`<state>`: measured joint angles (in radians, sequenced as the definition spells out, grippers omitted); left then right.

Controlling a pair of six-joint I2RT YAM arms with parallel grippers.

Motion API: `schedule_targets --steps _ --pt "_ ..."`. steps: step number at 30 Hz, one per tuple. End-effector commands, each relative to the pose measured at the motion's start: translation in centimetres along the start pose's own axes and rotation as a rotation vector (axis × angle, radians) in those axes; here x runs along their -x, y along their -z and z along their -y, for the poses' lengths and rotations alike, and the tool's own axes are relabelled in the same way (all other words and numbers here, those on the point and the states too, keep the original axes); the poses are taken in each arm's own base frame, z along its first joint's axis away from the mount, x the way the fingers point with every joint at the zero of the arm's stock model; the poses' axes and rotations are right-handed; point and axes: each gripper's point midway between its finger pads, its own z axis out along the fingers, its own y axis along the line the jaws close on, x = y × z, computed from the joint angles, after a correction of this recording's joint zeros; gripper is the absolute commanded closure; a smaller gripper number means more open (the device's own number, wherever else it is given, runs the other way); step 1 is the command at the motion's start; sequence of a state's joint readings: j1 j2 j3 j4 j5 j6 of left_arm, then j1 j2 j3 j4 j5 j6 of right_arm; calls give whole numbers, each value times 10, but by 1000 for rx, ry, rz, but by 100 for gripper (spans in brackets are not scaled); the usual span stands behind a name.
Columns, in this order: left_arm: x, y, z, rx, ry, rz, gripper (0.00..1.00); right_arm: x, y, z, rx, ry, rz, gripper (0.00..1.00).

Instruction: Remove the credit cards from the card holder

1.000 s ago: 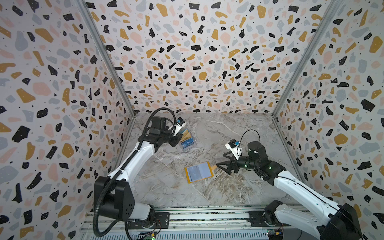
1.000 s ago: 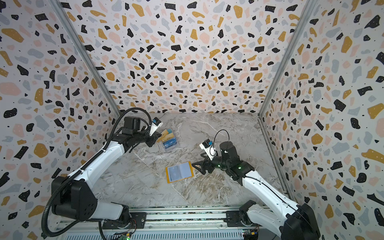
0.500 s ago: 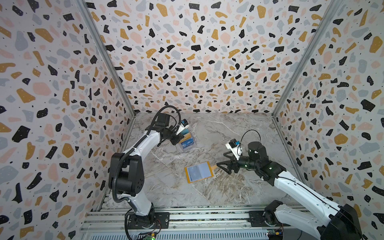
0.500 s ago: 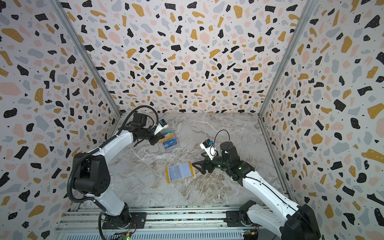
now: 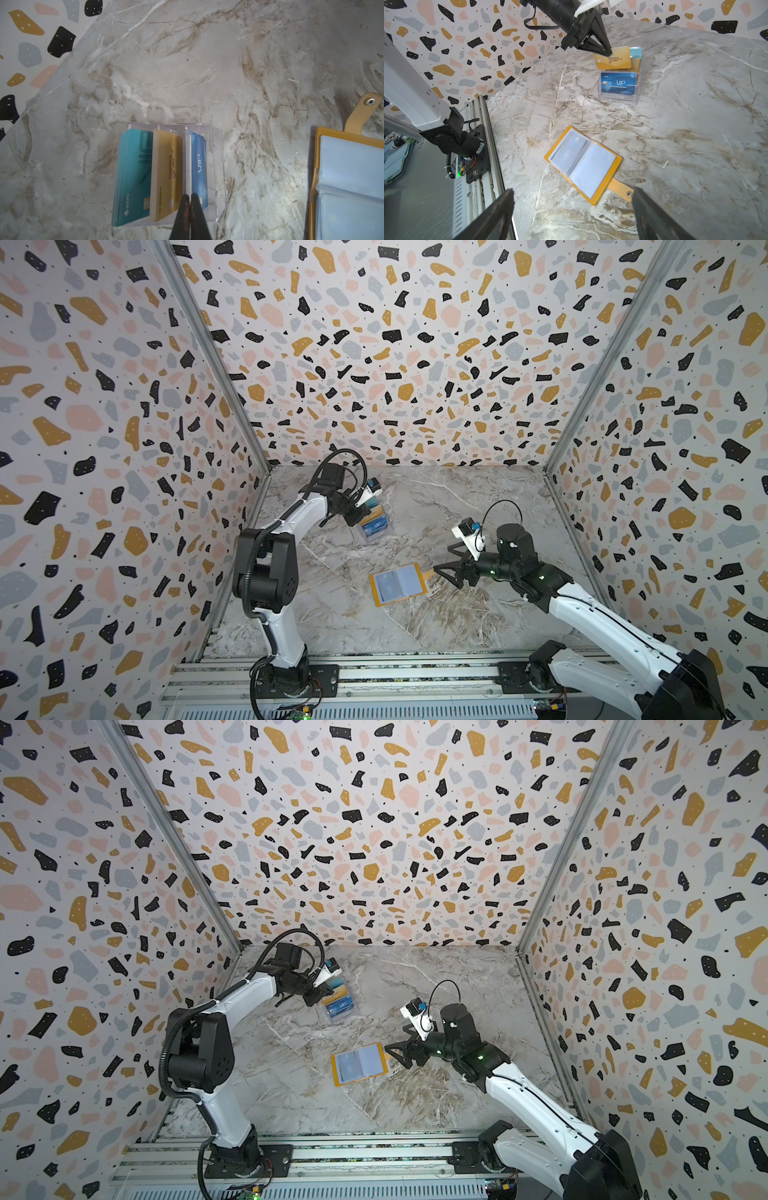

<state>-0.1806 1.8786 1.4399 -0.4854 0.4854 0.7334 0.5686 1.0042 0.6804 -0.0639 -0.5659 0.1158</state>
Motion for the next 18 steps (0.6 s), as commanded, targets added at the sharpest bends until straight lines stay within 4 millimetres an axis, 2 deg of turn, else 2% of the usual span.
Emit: schedule_targets --steps 1,6,18 --pt "10 2 -16 44 -28 22 100 7 4 0 -8 9 33 11" --pt "15 1 -22 54 -33 30 100 6 2 1 -8 6 28 11" --pt "9 -11 -23 24 -27 8 100 5 1 2 -13 6 24 11"
